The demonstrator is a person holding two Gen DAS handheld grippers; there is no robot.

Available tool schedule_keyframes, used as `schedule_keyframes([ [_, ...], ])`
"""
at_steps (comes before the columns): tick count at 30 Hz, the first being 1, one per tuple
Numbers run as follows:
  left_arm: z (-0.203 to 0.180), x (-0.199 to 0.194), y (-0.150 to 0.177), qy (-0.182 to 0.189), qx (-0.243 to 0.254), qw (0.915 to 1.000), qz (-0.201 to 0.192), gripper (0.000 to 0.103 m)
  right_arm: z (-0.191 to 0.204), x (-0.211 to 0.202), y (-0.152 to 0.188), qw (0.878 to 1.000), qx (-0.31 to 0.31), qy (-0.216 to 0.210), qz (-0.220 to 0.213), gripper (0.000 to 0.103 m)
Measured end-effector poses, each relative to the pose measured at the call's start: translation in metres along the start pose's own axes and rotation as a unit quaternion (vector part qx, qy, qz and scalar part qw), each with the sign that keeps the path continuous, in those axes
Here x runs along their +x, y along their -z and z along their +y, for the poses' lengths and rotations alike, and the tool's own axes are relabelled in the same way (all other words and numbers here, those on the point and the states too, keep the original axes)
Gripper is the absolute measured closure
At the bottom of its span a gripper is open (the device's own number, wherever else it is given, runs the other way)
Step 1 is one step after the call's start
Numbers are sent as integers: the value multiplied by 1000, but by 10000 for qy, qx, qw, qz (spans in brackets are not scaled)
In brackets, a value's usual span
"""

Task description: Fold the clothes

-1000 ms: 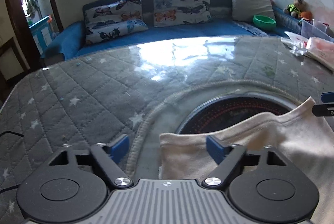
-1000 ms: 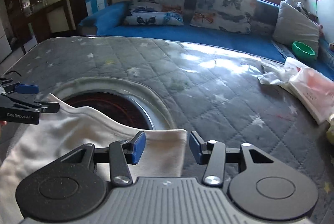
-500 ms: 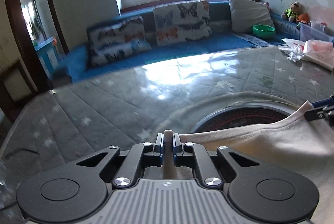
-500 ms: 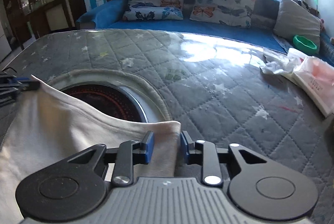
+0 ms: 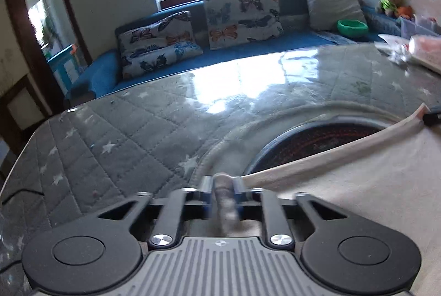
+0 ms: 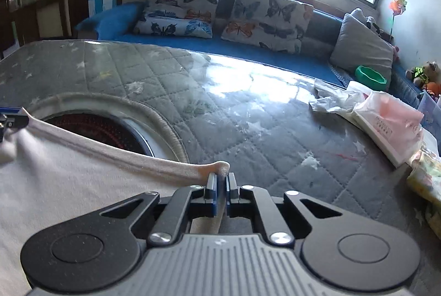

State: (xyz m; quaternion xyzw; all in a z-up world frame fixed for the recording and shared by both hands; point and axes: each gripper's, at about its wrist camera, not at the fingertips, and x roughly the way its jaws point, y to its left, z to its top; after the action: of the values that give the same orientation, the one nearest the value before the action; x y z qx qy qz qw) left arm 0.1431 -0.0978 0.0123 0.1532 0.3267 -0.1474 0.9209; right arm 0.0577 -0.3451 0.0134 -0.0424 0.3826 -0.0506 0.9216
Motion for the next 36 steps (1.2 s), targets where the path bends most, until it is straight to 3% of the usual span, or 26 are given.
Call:
schedule_keyframes([
  [1, 3, -3, 0, -58, -41, 10000, -58, 58, -1, -1, -1, 10000, -5, 8, -16, 89],
  [5, 11, -14, -1, -127, -151, 9996, -190, 58, 0, -9, -3, 9999, -58, 46, -133, 80],
  [9, -3, -21, 1, 277, 43, 9994, -217, 58, 13, -14, -6, 9985, -206, -513, 9, 80],
  [12, -15, -11, 2, 299, 221, 9993, -94, 58, 26, -10, -6, 9959, -472, -745, 209, 78],
  [18, -4, 0, 2, 174, 60, 9996, 203, 56, 15, -11, -4, 9964, -367, -614, 446, 77],
  [21, 3, -15, 1, 195, -98, 9995, 221, 51, 11, -31, -1, 9960, -478, -644, 398, 64],
  [23, 3, -33, 2, 224, -107, 9996, 160, 42, 14, -48, 4, 9949, -644, -687, 362, 63],
  [28, -6, -86, 21, 527, 6, 9986, 21, 32, 39, -93, 31, 9886, -1145, -915, 353, 53],
  [32, -16, -119, 47, 696, 125, 9975, 28, 25, 62, -123, 60, 9836, -1408, -1091, 268, 52],
  [36, -24, -142, 78, 820, 91, 9965, 138, 23, 77, -141, 90, 9845, -1198, -1265, 221, 51],
])
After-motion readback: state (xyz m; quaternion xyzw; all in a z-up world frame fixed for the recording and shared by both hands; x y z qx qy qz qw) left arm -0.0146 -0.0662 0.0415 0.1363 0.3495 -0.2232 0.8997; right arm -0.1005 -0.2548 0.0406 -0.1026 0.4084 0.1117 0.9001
